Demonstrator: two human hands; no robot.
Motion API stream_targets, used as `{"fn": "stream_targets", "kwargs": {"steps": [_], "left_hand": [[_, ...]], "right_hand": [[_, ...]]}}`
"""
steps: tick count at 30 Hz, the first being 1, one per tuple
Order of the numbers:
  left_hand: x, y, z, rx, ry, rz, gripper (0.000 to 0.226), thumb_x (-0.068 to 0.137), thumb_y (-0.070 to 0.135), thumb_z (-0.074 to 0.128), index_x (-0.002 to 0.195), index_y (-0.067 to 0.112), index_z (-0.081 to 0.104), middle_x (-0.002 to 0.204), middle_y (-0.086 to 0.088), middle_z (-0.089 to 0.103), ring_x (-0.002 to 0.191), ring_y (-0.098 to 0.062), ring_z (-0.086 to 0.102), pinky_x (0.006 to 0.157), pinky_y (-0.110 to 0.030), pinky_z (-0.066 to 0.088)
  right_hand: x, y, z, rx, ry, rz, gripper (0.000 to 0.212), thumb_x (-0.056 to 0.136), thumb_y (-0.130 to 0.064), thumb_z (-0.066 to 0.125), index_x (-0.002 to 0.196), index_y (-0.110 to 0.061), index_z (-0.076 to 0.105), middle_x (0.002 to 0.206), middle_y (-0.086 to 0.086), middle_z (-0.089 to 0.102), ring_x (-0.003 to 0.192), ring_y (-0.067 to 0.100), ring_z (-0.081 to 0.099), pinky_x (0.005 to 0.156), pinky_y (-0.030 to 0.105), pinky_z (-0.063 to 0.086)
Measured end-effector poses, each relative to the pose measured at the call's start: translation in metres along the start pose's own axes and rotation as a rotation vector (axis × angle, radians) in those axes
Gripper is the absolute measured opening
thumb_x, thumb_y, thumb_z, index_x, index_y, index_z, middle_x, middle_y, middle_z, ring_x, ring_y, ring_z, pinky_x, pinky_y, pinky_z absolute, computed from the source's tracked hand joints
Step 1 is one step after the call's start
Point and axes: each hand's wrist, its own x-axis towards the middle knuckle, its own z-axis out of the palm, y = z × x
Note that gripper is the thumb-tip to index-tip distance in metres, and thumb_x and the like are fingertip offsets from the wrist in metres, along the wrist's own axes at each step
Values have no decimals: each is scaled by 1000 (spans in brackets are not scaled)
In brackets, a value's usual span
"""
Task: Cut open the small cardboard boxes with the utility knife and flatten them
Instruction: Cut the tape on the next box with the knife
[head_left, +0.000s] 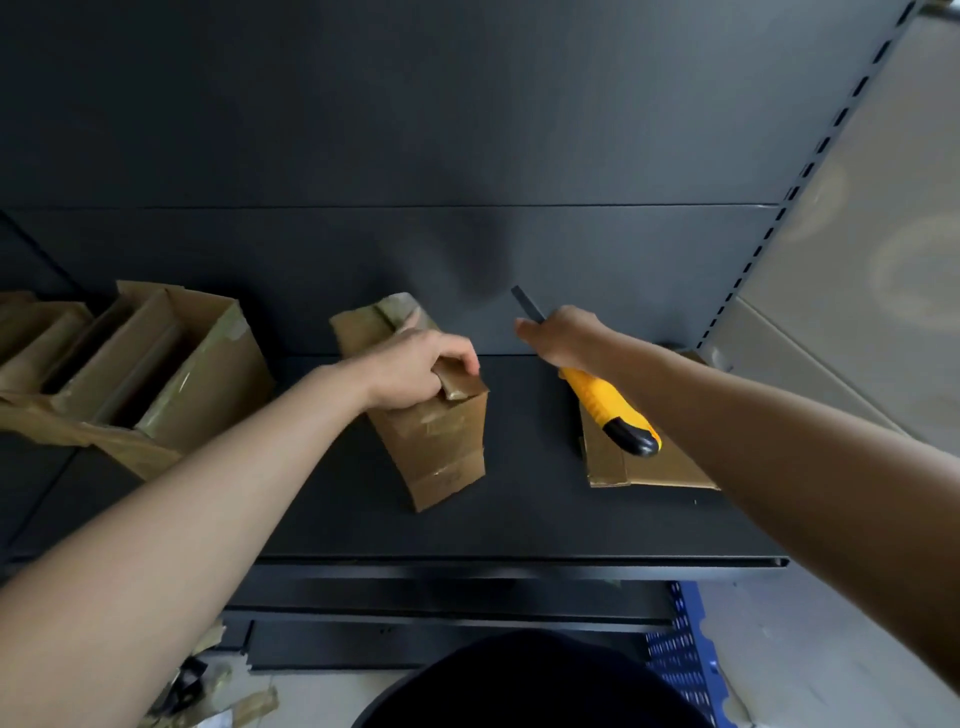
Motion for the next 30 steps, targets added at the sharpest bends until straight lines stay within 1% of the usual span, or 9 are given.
{"fn": "stream_targets", "kwargs": {"steps": [2, 4, 8, 11, 13, 16, 21, 25, 30], "left_hand": [[-6, -4, 1, -68, -3, 14, 65, 75, -17, 39, 88, 42, 63, 136, 20, 50, 144, -2, 1, 113, -34, -19], [-13, -10, -2, -97, 15, 25, 71, 72, -22, 36, 80, 40, 68, 144, 26, 37, 142, 0, -10, 112, -35, -22], [-30, -17, -3, -321, 260, -99, 64, 73, -23, 33, 80, 28, 70, 137, 13, 47, 142, -8, 20, 118, -35, 7], [-31, -15, 0, -312, 559, -310, 35, 88, -4, 47, 110, 20, 61, 118, 2, 50, 119, -19, 47, 97, -31, 40], [-27, -9, 1, -270, 511, -466, 35, 91, 21, 58, 125, 15, 51, 118, -3, 52, 109, -22, 53, 85, -31, 45], [-19, 6, 0, -154, 362, -640, 55, 86, 38, 64, 129, 7, 47, 132, -14, 44, 118, -31, 45, 87, -38, 44], [-12, 22, 3, -39, 345, -866, 54, 85, 16, 66, 131, 0, 44, 135, -21, 39, 118, -35, 42, 82, -38, 44], [-6, 28, 7, -6, 264, -865, 109, 71, 38, 81, 148, 3, 12, 147, -20, 26, 131, -36, 32, 101, -43, 35], [-18, 12, -4, 45, 75, -801, 107, 68, 21, 79, 148, 7, 8, 144, -14, 25, 131, -34, 29, 101, -44, 36]], "right_hand": [[1, -5, 1, 102, -58, -8, 56, 97, -47, 42, 122, 2, 52, 77, 6, 51, 62, 19, 51, 49, 26, 36], [0, -11, 7, 159, -109, -10, 52, 96, -47, 44, 117, 0, 54, 68, 4, 50, 54, 15, 48, 48, 24, 35], [-5, -29, 23, 267, -192, -33, 47, 95, -44, 49, 119, -4, 52, 74, 4, 51, 57, 15, 48, 49, 25, 36], [-6, -42, 32, 339, -267, -65, 42, 93, -44, 53, 118, -10, 53, 82, 1, 51, 64, 14, 49, 48, 23, 38], [-8, -51, 36, 393, -330, -44, 34, 94, -41, 53, 111, -12, 57, 84, 4, 53, 61, 14, 49, 51, 23, 41], [-13, -60, 41, 493, -397, 49, 21, 97, -30, 50, 99, -10, 56, 79, 10, 58, 49, 14, 42, 44, 21, 38], [-13, -58, 42, 570, -496, 154, 24, 97, -23, 45, 111, -4, 42, 102, 25, 67, 39, 14, 35, 38, 19, 36], [-9, -48, 37, 583, -548, 186, 19, 95, -24, 46, 93, -6, 44, 93, 21, 69, 34, 14, 39, 38, 19, 36], [-1, -32, 22, 585, -460, 127, 26, 91, -37, 54, 88, -13, 48, 66, 7, 47, 42, 15, 43, 43, 23, 36]]}}
